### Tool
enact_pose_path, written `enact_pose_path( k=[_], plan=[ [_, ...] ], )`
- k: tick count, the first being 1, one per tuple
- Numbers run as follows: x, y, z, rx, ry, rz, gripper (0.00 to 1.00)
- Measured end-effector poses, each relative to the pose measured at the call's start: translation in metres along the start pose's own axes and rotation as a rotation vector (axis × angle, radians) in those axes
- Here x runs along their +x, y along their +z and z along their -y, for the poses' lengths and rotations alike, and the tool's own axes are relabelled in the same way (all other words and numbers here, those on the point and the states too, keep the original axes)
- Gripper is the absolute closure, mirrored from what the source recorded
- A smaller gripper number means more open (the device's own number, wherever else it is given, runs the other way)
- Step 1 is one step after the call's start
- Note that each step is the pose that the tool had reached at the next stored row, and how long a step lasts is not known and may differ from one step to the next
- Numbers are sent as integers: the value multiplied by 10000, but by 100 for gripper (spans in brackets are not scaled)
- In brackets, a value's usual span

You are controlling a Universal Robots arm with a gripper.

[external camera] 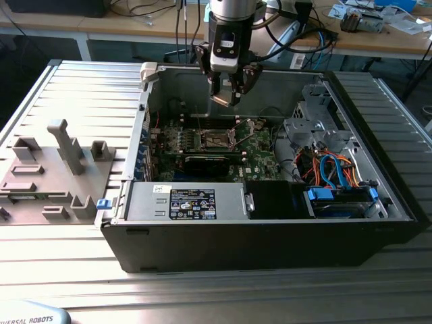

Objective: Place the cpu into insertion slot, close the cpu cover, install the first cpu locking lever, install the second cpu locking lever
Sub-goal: 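Place the cpu into insertion slot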

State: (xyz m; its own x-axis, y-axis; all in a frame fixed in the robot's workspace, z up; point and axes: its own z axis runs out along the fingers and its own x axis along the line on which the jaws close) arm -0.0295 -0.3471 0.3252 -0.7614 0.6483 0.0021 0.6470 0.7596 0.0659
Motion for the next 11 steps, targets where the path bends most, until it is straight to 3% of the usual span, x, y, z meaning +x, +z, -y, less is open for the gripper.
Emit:
enact_pose_path(
  k=[11],
  plan=[
    [0,2,0,0,75,5,46]
  ],
)
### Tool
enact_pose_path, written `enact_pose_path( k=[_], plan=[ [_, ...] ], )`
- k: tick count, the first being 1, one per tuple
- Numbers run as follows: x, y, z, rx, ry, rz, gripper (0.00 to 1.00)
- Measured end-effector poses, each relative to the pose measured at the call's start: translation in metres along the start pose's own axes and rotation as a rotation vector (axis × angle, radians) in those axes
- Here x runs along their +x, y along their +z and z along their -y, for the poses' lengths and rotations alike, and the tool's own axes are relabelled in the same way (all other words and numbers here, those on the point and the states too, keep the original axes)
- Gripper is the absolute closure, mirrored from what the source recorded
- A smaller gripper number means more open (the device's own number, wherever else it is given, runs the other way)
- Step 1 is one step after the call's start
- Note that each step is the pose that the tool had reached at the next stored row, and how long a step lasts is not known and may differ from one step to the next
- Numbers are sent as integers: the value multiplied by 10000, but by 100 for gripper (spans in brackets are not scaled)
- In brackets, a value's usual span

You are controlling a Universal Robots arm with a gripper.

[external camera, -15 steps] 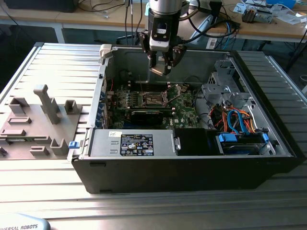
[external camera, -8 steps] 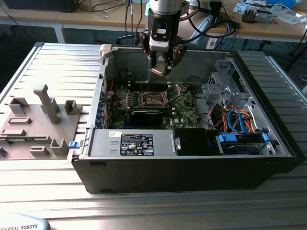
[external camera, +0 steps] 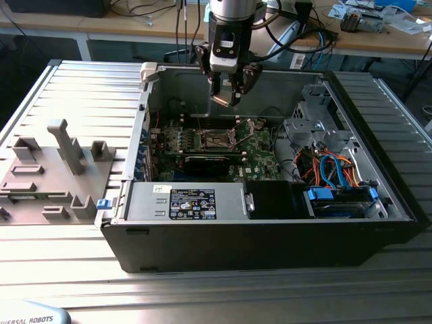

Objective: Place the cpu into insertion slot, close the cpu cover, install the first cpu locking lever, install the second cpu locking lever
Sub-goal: 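Place the cpu into insertion slot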

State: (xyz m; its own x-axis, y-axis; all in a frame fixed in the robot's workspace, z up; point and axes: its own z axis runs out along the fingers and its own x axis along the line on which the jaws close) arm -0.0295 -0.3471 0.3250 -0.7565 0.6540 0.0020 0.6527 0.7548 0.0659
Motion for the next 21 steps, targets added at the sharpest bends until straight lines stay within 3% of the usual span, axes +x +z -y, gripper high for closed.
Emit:
enact_pose_path(
  k=[21],
  plan=[
    [0,2,0,1,98,7,46]
  ],
)
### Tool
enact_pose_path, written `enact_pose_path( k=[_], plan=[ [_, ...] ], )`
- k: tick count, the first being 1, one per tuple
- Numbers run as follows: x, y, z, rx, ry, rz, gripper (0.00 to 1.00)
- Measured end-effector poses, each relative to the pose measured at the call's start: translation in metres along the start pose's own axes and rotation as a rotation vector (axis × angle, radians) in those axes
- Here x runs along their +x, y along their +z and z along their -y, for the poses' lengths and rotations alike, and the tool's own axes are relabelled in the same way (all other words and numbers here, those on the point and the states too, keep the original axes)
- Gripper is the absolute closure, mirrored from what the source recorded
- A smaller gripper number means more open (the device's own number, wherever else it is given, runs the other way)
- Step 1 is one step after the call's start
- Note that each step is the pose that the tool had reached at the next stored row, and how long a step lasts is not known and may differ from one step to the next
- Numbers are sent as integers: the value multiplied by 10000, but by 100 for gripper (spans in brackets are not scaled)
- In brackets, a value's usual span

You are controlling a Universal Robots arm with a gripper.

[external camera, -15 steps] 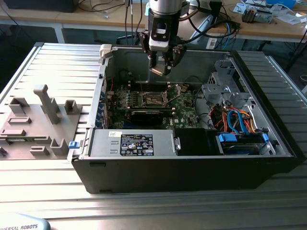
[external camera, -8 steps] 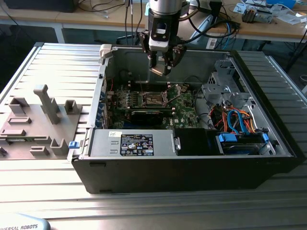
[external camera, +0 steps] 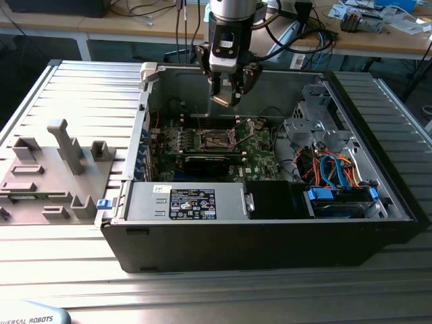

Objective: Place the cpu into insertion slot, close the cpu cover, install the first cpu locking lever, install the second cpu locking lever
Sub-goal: 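Place the cpu into insertion slot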

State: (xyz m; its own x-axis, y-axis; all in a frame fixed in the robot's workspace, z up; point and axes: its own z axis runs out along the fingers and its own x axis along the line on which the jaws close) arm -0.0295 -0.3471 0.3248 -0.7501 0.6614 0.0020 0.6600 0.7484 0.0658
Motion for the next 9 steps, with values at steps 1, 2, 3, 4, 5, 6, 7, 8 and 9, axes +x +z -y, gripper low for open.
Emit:
enact_pose_path(
  k=[1,2,3,4,5,6,7,8,9],
  plan=[
    [0,0,0,-1,3,0,46],
    [0,0,0,-1,7,0,46],
    [0,0,0,0,13,1,46],
    [0,1,0,0,17,1,46],
    [0,1,0,0,25,2,46],
    [0,1,0,0,32,2,46],
    [0,1,0,0,36,3,46],
    [0,1,0,-1,39,3,46],
    [0,2,0,0,45,3,46]
  ],
)
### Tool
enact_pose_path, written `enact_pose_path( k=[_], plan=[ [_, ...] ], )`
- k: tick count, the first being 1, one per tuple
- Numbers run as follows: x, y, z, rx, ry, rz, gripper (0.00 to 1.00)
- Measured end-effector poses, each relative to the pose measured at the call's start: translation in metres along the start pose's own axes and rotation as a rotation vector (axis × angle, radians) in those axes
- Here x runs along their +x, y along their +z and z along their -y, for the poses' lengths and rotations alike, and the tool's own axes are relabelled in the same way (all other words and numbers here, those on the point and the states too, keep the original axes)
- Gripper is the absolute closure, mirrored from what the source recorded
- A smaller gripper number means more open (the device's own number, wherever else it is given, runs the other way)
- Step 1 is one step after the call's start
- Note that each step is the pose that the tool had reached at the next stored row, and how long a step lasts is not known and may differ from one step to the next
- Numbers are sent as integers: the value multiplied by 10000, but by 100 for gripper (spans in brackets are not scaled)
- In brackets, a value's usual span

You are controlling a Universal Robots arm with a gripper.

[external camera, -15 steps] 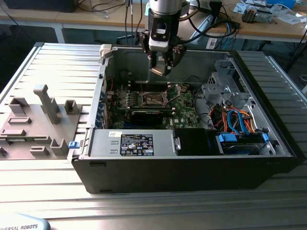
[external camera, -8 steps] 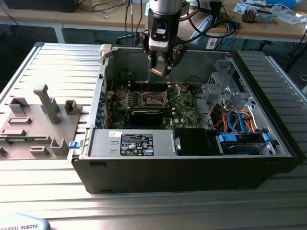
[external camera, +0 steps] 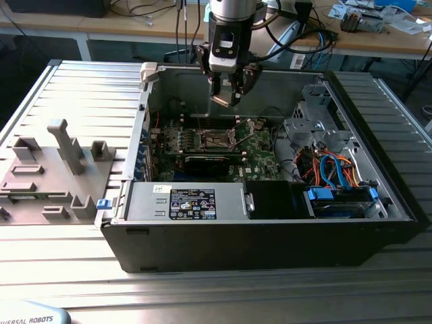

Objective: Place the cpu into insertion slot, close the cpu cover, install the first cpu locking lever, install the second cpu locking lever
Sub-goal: 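Place the cpu into insertion slot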

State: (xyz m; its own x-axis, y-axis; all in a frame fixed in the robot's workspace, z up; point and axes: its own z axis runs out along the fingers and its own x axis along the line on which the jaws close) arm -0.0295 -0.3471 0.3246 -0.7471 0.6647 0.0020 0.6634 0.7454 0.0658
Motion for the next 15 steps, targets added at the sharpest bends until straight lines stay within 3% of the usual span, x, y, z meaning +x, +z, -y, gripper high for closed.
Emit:
enact_pose_path(
  k=[15],
  plan=[
    [0,2,0,0,71,5,46]
  ],
)
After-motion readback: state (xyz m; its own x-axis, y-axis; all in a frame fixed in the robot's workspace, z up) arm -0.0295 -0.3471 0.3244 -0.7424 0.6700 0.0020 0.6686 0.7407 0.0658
